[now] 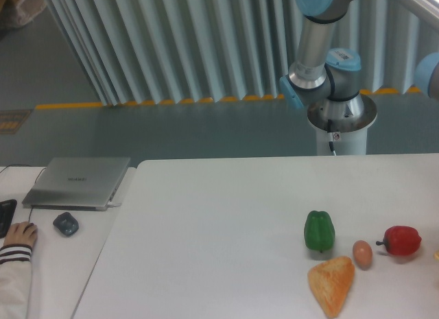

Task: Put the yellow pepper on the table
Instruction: 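Lower the gripper holding the yellow pepper beside the red pepper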

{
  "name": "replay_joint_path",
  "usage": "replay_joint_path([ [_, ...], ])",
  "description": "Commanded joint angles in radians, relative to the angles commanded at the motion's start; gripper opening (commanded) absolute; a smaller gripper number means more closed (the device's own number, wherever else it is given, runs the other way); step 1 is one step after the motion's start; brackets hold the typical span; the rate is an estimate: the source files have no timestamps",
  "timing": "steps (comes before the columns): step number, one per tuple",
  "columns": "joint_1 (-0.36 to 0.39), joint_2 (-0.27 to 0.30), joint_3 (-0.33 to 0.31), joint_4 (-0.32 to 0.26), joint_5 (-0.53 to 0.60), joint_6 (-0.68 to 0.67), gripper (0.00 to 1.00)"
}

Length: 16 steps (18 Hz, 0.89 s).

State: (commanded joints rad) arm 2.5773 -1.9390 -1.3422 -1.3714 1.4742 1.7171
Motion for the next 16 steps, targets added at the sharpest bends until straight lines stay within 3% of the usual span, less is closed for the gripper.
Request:
replay_joint_path([
  [7, -0.094, -0.009, 0.006, 0.021, -0.037, -0.249, 0.51],
  [12, -0.178, -0.073, -0.002, 0.161, 0.024, -0.428, 0.51],
  [16, -0.21, -0.124, -0.002, 0.215, 0.135, -0.435, 0.51],
])
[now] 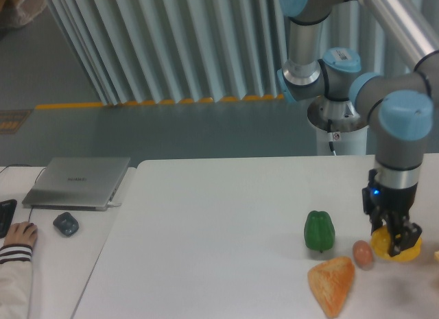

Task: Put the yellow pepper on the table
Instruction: 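Lower the gripper holding the yellow pepper beside the red pepper, then set the yellow pepper on the table and open the gripper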

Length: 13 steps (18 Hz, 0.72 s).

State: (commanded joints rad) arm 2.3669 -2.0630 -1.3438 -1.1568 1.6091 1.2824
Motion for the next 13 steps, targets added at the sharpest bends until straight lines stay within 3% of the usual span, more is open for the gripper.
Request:
replay_joint_path([
  [6, -0.003, -0.048, -0.014, 0.057, 0.005, 0.0, 0.51],
  [8, 0.0, -0.057, -0.047, 0.058, 0.014, 0.006, 0.52],
  [13, 0.005, -0.057, -0.052, 0.06, 0.017, 0.008, 0.55],
])
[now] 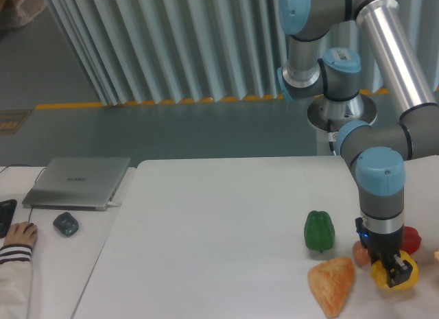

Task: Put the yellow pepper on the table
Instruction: 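Set the yellow pepper on the table and open the gripper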

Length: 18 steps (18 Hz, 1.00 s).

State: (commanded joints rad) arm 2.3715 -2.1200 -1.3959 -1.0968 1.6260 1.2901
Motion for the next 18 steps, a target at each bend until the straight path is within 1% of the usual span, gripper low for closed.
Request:
replay_joint_path([
  [1, 0.0, 0.002, 0.0, 0.0, 0.0, 0.005, 0.75],
  [2, 0.0, 0.002, -0.002, 0.003, 0.0, 0.006, 1.0],
  [5, -0.003, 0.003, -0.026, 0.057, 0.009, 0.005, 1.0],
  [6, -0.003, 0.003, -0.029, 0.064, 0.009, 0.005, 1.0],
  [9, -0.002, 0.008, -0.028, 0.063, 0.02, 0.002, 1.0],
  [10, -0.002, 0.015, -0.017, 0.054, 0.04, 0.005, 1.0],
  [11, 0.0, 0.05, -0.012, 0.029, 0.069, 0.011, 1.0],
  [12, 0.003, 0.073, -0.003, 0.003, 0.071, 0.027, 1.0],
  [13, 0.011, 0.092, 0.001, -0.021, 0.069, 0.061, 1.0],
  [15, 0.017, 0.135, 0.005, -0.043, 0.083, 0.142, 1.0],
  [17, 0.047, 0.156, 0.003, -0.087, 0.095, 0.15, 1.0],
  [18, 0.055, 0.16, 0.006, -0.098, 0.098, 0.15, 1.0],
])
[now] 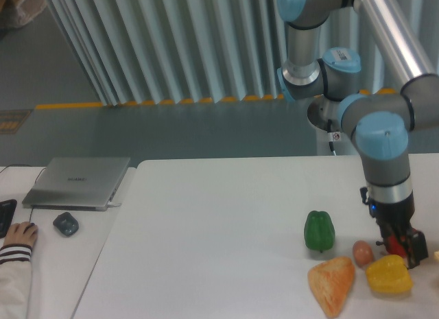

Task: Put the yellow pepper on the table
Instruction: 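Set the yellow pepper on the table and open the gripper, then lift the open gripper up away from the yellow pepper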

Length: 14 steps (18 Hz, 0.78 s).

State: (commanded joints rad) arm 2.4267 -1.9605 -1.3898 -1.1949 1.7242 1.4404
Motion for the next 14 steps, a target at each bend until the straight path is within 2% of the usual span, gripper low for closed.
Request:
replay_joint_path([
  [8, 0.051, 0.063, -0.038, -0.049, 0.003, 0.075, 1.0],
  [11, 0.077, 0.078, -0.072, -0.055, -0.003, 0.084, 1.0],
  [14, 0.117, 0.107, -0.097, -0.091, -0.018, 0.089, 1.0],
])
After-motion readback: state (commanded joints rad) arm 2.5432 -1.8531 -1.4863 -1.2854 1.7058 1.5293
